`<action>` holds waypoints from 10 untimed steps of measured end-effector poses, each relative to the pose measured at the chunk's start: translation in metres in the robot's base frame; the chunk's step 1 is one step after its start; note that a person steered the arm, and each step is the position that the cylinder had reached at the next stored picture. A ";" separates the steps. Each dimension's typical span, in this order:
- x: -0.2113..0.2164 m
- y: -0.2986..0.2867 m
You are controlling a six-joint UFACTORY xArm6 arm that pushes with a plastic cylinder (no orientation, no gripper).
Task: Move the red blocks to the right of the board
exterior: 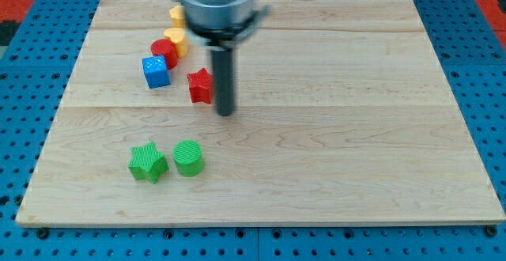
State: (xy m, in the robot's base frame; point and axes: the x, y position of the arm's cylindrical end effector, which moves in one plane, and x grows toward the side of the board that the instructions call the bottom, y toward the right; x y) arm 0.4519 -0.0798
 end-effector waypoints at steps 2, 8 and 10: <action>-0.099 -0.132; -0.084 0.017; -0.070 -0.044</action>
State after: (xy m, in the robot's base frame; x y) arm 0.3816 -0.1236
